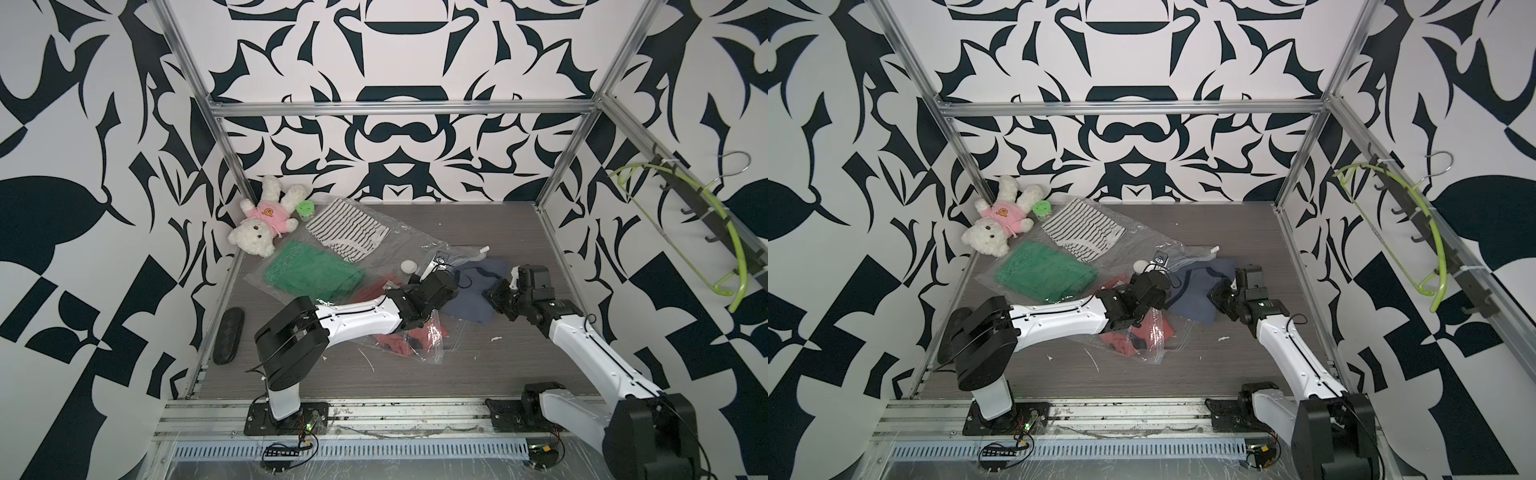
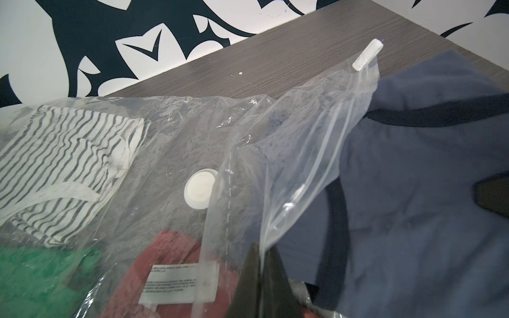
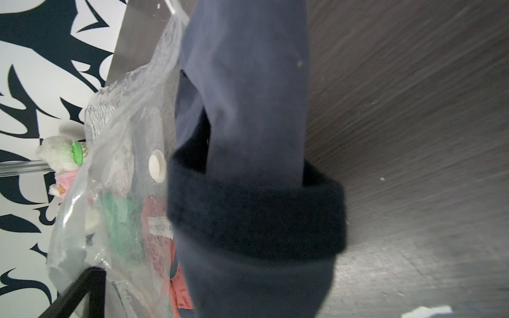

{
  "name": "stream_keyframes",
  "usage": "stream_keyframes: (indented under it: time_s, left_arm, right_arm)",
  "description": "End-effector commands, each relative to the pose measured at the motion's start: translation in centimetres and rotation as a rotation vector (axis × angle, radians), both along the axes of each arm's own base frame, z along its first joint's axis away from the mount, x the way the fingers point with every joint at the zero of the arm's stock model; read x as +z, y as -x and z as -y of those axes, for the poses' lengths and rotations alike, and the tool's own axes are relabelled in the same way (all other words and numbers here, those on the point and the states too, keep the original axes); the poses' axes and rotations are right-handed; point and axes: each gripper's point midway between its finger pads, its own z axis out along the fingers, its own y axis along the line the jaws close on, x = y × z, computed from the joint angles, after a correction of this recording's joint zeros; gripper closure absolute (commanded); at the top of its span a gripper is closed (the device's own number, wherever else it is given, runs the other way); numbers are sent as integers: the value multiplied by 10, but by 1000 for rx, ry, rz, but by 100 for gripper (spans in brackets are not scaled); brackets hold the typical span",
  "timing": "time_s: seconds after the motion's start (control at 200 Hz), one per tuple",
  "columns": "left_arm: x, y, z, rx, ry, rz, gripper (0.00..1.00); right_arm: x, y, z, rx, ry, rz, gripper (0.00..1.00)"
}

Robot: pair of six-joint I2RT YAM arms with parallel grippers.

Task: Take the tank top out of the vacuum bag
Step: Take out the tank top from the vacuum bag.

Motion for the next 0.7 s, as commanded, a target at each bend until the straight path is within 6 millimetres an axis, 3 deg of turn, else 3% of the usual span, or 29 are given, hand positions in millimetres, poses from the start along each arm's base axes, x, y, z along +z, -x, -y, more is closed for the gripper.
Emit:
stream_keyframes:
  time_s: [0.0,0.245,0.695]
  left_arm:
    - [1,-7,-2,26,10,12,100]
    - [1,-11,-2,33,25,16,100]
    - [9,-12,-15,50,43,41,100]
  right_arm:
    - [11,3,19,-17,45,1,100]
    - [1,14,49,-83,113,-90,100]
    - [-12,11,104,-224,308,-225,100]
